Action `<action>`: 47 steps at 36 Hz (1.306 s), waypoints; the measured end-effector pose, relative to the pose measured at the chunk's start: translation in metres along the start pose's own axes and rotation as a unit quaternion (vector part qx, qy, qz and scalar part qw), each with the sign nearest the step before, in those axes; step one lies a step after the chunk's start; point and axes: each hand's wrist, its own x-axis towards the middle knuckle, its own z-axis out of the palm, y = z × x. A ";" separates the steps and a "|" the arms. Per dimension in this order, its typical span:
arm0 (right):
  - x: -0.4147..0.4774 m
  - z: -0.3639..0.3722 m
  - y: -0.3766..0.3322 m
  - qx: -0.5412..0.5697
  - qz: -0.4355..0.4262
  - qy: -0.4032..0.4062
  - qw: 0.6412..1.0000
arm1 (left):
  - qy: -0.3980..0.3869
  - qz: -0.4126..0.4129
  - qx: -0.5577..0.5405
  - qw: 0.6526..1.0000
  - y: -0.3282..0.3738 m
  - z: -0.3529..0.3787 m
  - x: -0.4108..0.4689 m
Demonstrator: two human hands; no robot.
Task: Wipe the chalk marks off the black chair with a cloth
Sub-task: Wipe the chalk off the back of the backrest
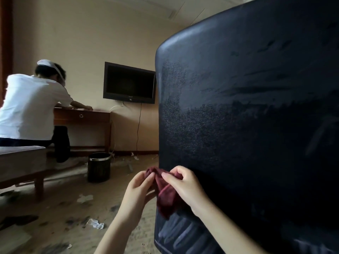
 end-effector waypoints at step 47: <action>-0.052 -0.087 -0.026 -0.561 -0.416 0.011 0.715 | 0.212 -0.149 0.108 0.960 -0.105 -0.014 0.001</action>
